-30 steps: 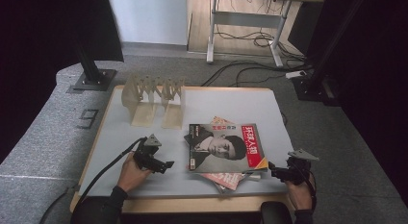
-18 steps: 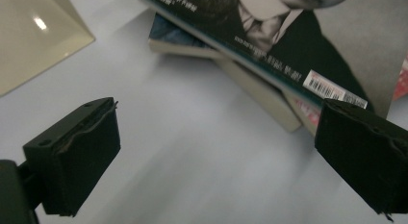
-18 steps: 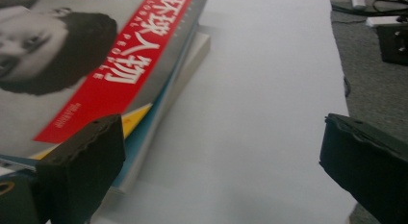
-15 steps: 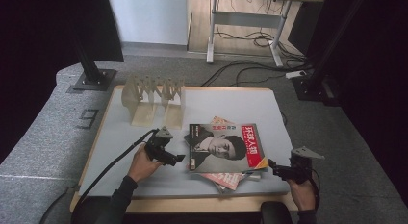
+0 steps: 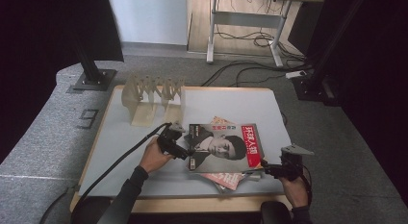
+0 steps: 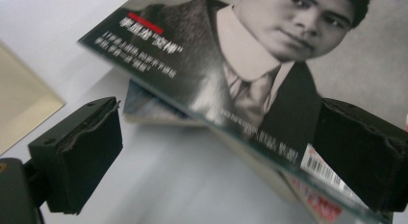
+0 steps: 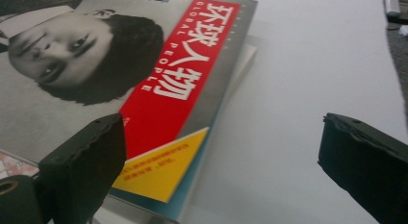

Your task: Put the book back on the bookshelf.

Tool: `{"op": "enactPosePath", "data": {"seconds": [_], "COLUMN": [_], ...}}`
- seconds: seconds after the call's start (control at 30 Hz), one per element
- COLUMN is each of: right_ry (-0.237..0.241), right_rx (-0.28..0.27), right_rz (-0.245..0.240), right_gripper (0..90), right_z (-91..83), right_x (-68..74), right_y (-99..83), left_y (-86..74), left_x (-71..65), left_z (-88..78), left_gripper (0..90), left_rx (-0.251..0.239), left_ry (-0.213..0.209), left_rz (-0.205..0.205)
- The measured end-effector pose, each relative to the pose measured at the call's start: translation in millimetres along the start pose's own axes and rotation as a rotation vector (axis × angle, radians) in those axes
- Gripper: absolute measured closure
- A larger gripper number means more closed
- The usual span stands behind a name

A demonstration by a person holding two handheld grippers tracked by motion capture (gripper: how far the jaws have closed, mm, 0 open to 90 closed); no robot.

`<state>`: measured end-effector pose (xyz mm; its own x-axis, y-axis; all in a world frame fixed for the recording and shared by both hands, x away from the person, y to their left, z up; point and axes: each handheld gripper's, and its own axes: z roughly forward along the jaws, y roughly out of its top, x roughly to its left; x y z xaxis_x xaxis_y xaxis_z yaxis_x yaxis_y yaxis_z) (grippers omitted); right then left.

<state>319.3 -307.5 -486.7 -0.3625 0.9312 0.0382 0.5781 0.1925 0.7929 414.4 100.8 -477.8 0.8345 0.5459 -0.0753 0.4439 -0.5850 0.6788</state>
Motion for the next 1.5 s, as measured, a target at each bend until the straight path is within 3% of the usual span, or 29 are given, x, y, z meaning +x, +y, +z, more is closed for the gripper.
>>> {"op": "enactPosePath", "data": {"seconds": [0.23, 0.67, 0.97, 1.4, 1.5], "right_ry": [0.037, 0.093, 0.118, 0.13, 0.107], "right_rx": [0.021, 0.06, 0.061, 0.079, 0.075], "right_rz": [-0.039, -0.084, -0.078, -0.079, -0.079], "right_gripper": [2.8, 2.9, 3.5, 0.0, 0.0], "right_z": [12.2, 24.0, 23.2, 26.7, 26.4], "right_x": [14.1, 28.9, 29.2, 24.3, 22.4], "right_y": [-1.6, -11.0, -14.9, -16.9, -16.7], "left_y": [19.8, 35.6, 42.0, 43.2, 44.1], "left_x": [-1.3, 4.2, 8.3, 8.1, 9.2], "left_z": [13.8, 37.9, 50.5, 56.4, 56.9], "left_gripper": [2.8, 0.0, 0.0, 0.0, 0.0], "left_rx": [0.007, 0.014, 0.008, 0.016, 0.012], "left_ry": [-0.011, -0.012, -0.017, -0.016, -0.005], "left_rz": [0.032, 0.031, 0.023, 0.036, 0.044]}}
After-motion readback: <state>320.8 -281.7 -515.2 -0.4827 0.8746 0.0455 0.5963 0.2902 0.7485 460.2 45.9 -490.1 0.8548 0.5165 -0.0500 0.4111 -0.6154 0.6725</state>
